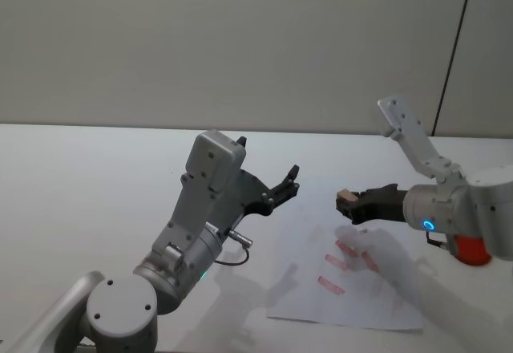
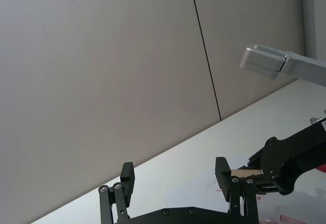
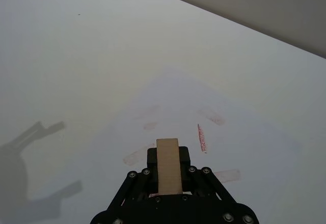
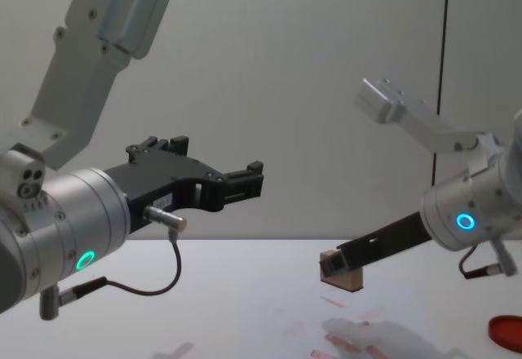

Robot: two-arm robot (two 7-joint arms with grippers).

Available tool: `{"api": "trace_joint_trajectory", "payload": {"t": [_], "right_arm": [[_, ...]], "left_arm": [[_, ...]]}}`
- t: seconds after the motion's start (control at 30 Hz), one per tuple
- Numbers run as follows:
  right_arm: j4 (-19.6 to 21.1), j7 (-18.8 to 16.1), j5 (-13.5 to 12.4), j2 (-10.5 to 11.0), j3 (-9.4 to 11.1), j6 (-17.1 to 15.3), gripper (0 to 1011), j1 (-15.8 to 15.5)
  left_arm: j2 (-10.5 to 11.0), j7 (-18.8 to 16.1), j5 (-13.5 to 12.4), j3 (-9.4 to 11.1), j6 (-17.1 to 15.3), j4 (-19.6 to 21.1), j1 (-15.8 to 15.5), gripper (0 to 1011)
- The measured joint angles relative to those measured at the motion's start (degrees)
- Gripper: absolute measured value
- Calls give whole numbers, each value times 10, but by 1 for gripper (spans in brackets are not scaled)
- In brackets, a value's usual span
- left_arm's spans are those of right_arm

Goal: Use the one hand to pick up the stamp and affix it onto the A4 paper.

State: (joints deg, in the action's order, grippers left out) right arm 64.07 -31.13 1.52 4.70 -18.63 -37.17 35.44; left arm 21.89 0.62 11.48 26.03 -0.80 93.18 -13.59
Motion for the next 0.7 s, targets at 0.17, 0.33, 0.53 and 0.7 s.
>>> {"api": "trace_joint_trajectory", "payload": {"t": [0.17, 0.33, 0.53, 0.7], "right_arm": [[4, 4, -8, -2, -2, -14, 219, 0], [8, 9, -13, -3, -3, -26, 219, -1], [10, 13, -15, -5, -5, -42, 219, -1], [7, 15, -12, -8, -10, -53, 219, 0]], "left_arm": [[0, 0, 0, 0, 0, 0, 0, 1002], [0, 0, 0, 0, 0, 0, 0, 1002], [0, 0, 0, 0, 0, 0, 0, 1002], [0, 0, 0, 0, 0, 0, 0, 1002]]}}
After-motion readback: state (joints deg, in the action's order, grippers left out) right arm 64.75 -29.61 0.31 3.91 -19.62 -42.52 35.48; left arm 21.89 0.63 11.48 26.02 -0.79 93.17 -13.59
